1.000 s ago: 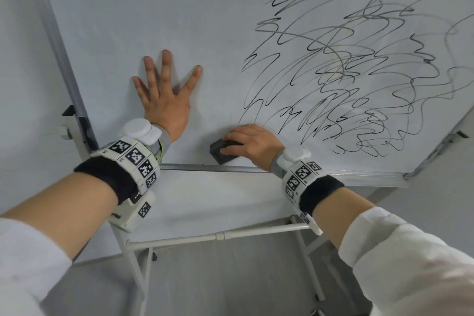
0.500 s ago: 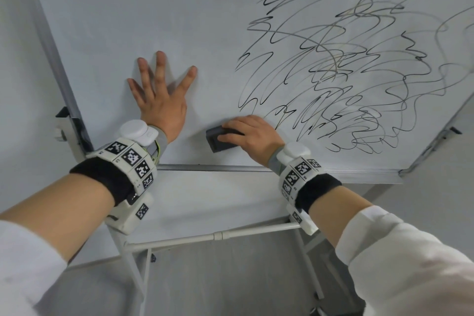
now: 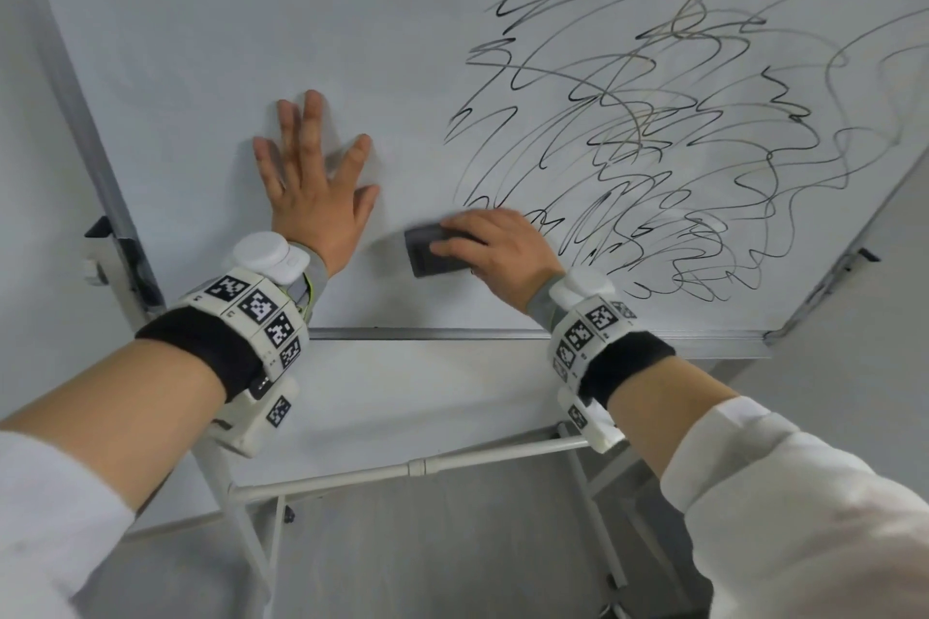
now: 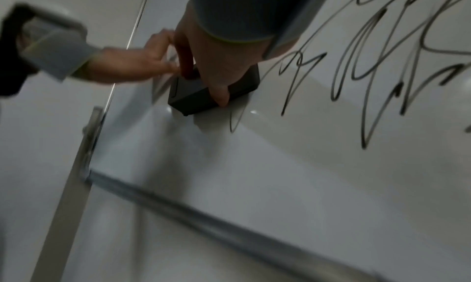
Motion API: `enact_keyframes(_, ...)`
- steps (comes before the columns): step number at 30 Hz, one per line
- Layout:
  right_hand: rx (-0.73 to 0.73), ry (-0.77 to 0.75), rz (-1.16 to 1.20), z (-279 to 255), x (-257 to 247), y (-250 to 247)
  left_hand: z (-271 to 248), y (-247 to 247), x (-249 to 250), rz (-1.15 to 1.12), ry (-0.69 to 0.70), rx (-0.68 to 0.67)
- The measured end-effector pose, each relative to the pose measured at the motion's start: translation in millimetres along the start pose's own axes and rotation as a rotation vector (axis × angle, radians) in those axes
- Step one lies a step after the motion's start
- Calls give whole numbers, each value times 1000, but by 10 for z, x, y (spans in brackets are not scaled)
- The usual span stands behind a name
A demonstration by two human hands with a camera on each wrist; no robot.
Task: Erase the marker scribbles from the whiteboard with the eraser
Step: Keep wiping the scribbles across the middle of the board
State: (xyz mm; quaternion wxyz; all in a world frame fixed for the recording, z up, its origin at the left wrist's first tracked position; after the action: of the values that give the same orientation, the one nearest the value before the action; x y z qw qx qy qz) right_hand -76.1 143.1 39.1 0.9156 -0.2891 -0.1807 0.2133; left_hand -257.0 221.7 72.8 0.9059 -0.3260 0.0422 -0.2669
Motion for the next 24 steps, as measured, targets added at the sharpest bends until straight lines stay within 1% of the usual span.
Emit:
enact_keyframes(3, 106, 75, 8, 248, 190, -171, 63, 37, 118, -26, 57, 21)
enact_keyframes(5, 134, 82, -2, 275, 210, -194, 89, 64, 191, -45, 45, 35)
enact_keyframes(7, 162, 104, 7, 159, 172, -153, 82, 86, 229, -56, 18, 52)
enact_keyframes(8, 165, 110, 13, 62, 154, -120, 84, 94, 240, -55, 13, 66)
enact_keyframes(10, 109, 91, 13, -110, 121, -61, 73, 90, 240, -51, 21, 103)
enact_keyframes(12, 51, 47, -7, -137, 151, -72, 79, 91, 225, -47, 40, 125)
enact_keyframes(13, 51, 38, -12, -81, 184, -116, 80, 94, 213, -44, 45, 133)
enact_keyframes(17, 215, 135, -43, 275, 391, -400, 78, 104, 202, -51, 54, 184)
enact_keyframes(20, 264, 166, -58, 218, 390, -383, 74, 115, 211, -60, 52, 186)
enact_keyframes(22, 221, 123, -20, -24, 295, -234, 62, 123, 200, -38, 60, 172)
enact_keyframes(24, 103, 56, -15, -309, 185, -82, 69, 134, 186, -7, 72, 159)
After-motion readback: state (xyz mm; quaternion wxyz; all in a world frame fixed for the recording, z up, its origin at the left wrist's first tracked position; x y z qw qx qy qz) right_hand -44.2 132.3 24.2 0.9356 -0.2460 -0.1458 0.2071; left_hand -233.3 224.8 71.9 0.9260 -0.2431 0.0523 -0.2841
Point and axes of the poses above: each hand's wrist, its own z-axis towards the middle knuckle, its own y-axis out of the palm, x = y × z, the point moved 4 cm from there along z, towards the middle knuckle, and after that the axes turned 12 degrees about x, right-handed, at the moved point
